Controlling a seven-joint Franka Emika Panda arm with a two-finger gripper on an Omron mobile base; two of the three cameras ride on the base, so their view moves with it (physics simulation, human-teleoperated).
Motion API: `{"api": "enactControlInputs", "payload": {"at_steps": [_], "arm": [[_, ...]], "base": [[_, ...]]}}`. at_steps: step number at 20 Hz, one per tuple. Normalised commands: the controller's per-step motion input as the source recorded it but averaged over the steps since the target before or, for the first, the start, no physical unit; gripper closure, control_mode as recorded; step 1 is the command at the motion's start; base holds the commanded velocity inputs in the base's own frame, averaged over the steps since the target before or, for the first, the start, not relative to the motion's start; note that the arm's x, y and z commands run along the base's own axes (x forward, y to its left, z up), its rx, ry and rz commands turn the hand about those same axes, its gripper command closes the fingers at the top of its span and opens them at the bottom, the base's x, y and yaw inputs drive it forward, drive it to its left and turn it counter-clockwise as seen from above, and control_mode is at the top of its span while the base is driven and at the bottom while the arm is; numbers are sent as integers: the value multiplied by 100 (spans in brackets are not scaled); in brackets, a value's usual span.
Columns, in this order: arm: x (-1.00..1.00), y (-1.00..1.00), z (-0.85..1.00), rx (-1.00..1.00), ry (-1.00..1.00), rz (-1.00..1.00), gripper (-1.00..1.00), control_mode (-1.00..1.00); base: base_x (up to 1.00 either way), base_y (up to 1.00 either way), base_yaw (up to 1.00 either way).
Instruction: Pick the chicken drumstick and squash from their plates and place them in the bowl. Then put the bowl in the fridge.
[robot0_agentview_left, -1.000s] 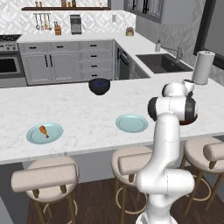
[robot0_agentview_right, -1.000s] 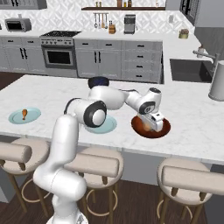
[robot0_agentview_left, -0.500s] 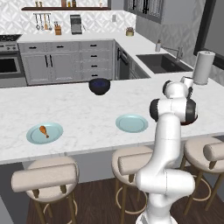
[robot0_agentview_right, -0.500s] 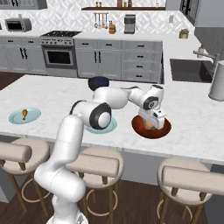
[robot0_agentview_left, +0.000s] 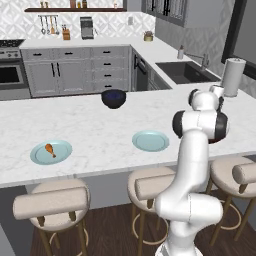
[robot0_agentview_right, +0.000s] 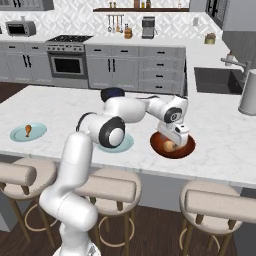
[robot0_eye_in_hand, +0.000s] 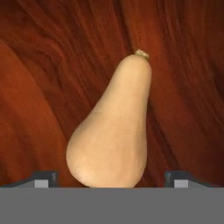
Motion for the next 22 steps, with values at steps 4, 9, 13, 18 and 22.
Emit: {"api": "enactControlInputs", "payload": {"at_steps": [4, 9, 13, 18, 22], "arm": [[-66, 61, 56, -5, -2, 4, -100, -100], [-93, 87, 83, -3, -6, 6, -100, -100], [-100, 100, 18, -14, -14, 12, -100, -100], [-89, 100, 10, -5, -5, 12, -100, -100], [-69, 100, 9, 0, -17, 10, -100, -100]], "base": [[0, 0, 0], [0, 0, 0], [0, 0, 0], [0, 0, 0], [0, 0, 0]]}}
